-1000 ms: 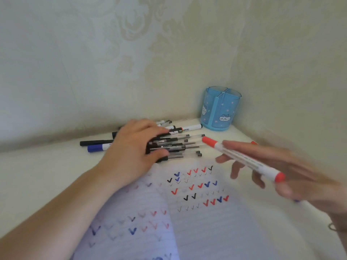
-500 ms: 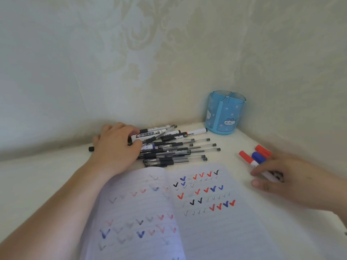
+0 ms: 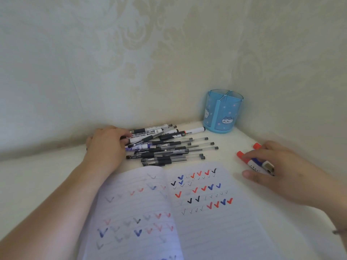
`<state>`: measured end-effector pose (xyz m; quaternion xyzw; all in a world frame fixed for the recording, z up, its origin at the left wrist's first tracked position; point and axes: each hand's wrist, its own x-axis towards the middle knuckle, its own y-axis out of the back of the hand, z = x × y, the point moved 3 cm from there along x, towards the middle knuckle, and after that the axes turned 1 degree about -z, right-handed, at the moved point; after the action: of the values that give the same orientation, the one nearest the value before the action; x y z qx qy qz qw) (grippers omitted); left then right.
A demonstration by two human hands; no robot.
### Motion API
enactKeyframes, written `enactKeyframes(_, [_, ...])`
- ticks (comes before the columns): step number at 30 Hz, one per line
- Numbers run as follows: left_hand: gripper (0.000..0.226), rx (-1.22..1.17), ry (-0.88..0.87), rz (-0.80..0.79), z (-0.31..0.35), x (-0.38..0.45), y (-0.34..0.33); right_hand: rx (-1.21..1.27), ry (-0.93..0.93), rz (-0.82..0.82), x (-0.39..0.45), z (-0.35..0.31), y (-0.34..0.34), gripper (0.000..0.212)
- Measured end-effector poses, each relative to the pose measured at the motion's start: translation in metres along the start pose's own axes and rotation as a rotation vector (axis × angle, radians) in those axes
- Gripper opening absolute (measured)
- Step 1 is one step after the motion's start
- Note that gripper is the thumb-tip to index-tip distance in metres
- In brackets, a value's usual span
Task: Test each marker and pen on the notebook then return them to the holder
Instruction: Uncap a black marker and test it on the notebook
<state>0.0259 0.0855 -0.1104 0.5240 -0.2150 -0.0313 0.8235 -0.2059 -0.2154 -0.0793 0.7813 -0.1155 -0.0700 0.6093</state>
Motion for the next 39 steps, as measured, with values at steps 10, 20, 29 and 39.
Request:
enactKeyframes(10, [0.029,-0.066,0.086,0.018,-0.014,0.003,0.012,0.049,0.049,0.158,-0.001,-0.014,0.005,0.063])
enactKeyframes(20, [0.029,-0.456,-0.262,0.521,0.013,-0.016,0.093,0.299,0.022,0.454,-0.004,-0.021,0.008,0.033])
enactKeyframes(29, [0.029,-0.562,-0.814,-0.032,0.092,-0.07,0.026,1.024,0.471,0.606,-0.028,-0.077,-0.005,0.022])
enactKeyframes(39, [0.008,-0.351,-1.017,-0.181,0.116,-0.094,0.021,0.974,0.508,0.424,-0.036,-0.1,-0.014,0.027])
